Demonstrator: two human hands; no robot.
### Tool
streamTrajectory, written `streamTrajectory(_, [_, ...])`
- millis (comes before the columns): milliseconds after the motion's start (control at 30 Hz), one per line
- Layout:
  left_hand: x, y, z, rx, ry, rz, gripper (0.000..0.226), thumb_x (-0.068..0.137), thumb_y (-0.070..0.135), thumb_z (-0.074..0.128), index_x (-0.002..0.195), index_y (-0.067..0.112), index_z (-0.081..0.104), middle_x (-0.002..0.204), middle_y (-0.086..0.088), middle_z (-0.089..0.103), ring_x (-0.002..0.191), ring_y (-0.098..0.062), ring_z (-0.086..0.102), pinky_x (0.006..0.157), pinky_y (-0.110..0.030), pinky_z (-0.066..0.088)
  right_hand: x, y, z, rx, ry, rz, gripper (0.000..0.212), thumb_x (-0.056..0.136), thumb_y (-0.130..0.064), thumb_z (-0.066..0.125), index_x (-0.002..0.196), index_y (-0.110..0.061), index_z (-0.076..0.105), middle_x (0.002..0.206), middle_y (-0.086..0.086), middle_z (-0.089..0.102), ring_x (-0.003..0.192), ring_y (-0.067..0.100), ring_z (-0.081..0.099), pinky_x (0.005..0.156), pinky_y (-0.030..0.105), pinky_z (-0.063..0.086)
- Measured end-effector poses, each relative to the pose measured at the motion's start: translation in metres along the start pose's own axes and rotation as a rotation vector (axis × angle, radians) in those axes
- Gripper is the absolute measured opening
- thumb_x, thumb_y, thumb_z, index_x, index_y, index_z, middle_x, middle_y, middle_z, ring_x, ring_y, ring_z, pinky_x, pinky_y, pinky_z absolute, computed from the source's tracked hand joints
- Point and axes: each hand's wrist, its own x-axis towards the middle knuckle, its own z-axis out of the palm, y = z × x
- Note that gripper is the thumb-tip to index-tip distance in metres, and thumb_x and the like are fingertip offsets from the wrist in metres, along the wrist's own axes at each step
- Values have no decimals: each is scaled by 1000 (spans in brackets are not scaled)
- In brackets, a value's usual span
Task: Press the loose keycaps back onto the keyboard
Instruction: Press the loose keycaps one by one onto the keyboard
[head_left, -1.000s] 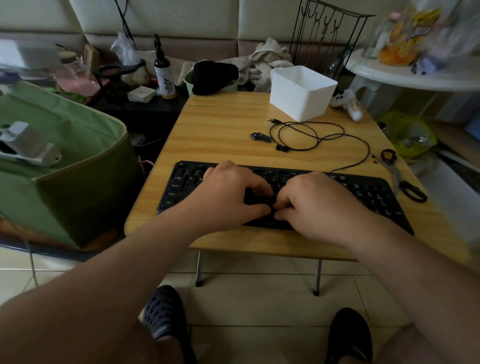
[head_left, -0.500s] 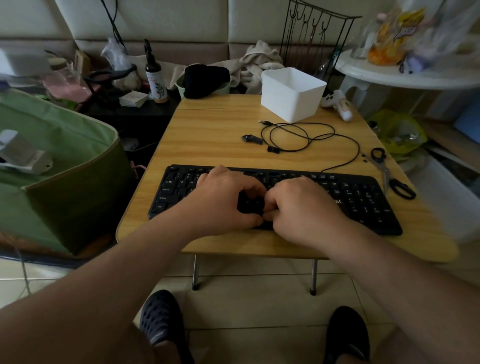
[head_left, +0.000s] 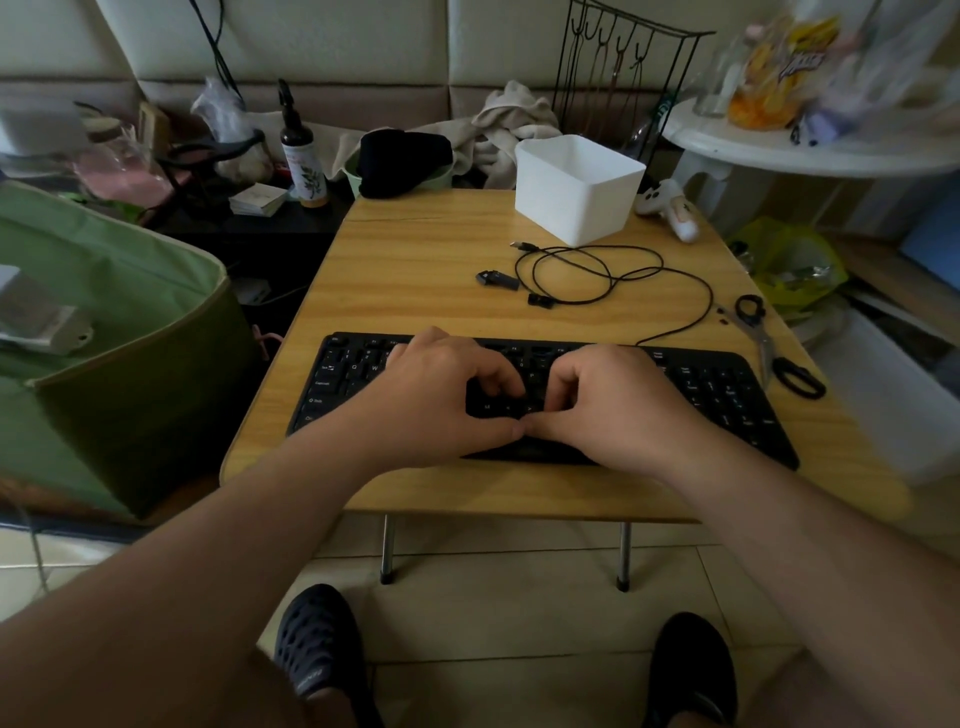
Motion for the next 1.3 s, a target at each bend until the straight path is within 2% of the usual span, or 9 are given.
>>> streamTrajectory(200, [8,-2,5,-11,16,49,38,76,68,68,109,49,67,98,25,60,114,-11,46,103,-50,44,2,5,-3,-36,-5,-44,37,71,-56,87,65,-27,65,68,-9,66,67,5,60,67,37,55])
streamTrajectory(300, [16,-8,1,-30,41,62,38,75,75,61,103,51,66,96,26,61,109,-9,50,100,-47,47,8,9,-10,29,-10,-33,35,75,-55,84,67,-27,66,66,-8,66,63,5,60,59,33,53])
streamTrajectory(433, [43,-16,-11,-64,148,-5,16,89,54,69,101,44,69,106,22,62,104,-4,53,86,-29,47,22,18,-21,105,33,-7,29,84,-54,78,74,-28,70,68,-9,65,62,5,59,55,27,45])
streamTrajectory(533, [72,-30,-12,-9,203,-82,13,95,40,69,108,39,70,120,17,59,105,-5,55,78,-18,41,36,27,-22,59,74,-6,19,91,-49,72,82,-32,73,74,-11,65,70,7,60,64,32,52])
streamTrajectory(700, [124,-48,-7,58,117,-219,44,96,36,67,139,38,58,151,2,46,132,-22,50,113,-42,44,54,36,-21,66,108,-2,8,96,-41,68,95,-36,74,81,-13,65,76,8,60,73,38,57])
streamTrajectory(867, [156,-42,4,152,-20,-282,68,100,36,56,161,40,28,168,-5,26,150,-39,29,122,-50,25,63,40,-21,70,131,0,5,94,-41,70,93,-37,73,79,-13,64,75,6,59,68,32,52])
streamTrajectory(1033, [165,-39,11,232,-3,-219,48,106,21,44,149,39,52,151,1,55,139,-30,40,113,-44,36,63,48,-23,84,149,13,6,92,-40,72,87,-37,72,76,-12,63,72,5,58,67,30,46])
streamTrajectory(1133, [157,-40,9,196,31,-219,42,105,20,51,136,46,62,138,0,63,126,-24,52,99,-39,48,60,52,-26,95,153,18,7,91,-41,73,85,-37,72,75,-12,62,71,4,56,72,32,48])
streamTrajectory(1300, [139,-35,0,198,14,-183,40,96,29,71,133,42,65,127,6,70,119,-18,60,102,-39,52,54,51,-32,96,145,27,4,91,-40,73,88,-38,73,82,-15,63,81,5,58,84,42,55])
